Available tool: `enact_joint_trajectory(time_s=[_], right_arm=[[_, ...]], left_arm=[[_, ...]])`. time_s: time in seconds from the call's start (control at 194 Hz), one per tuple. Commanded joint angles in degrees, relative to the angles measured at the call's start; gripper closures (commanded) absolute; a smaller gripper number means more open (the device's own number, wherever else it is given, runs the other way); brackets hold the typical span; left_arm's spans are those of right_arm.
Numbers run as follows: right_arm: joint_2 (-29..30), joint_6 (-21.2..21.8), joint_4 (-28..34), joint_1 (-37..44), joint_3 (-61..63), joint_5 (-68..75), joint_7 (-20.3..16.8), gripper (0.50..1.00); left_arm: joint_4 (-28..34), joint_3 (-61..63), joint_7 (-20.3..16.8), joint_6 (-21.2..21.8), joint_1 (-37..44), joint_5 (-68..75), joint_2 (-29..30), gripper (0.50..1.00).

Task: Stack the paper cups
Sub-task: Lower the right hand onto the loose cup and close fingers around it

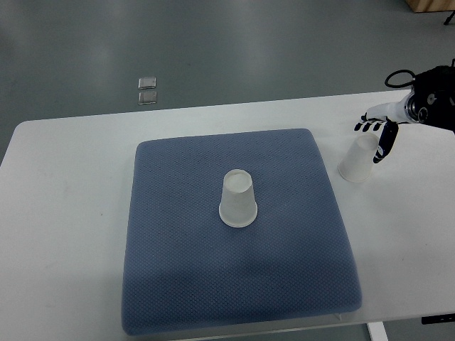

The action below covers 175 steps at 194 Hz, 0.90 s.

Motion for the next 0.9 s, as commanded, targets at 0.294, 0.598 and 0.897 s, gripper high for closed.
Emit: enact_joint_trajectory(time_s=[0.294, 0.598, 0.897], right_arm=[[2.26, -0.46, -3.26, -2.69, 0.26, -0.05, 0.18, 0.668], [2.70, -0.90, -4.31, -3.83, 0.26, 0.04, 0.35, 0.671], [3.84, -1.69, -5.10, -5.06, 0.35, 0.04, 0.35, 0.675]], left_arm=[[0.07, -0.06, 0.00, -0.01, 0.03, 0.00, 0.00, 0.500], [0.16, -0.06, 0.00, -0.01, 0.29, 0.00, 0.00, 0.500], [0.16, -0.06, 0.00, -0.01, 0.29, 0.00, 0.00, 0.500]])
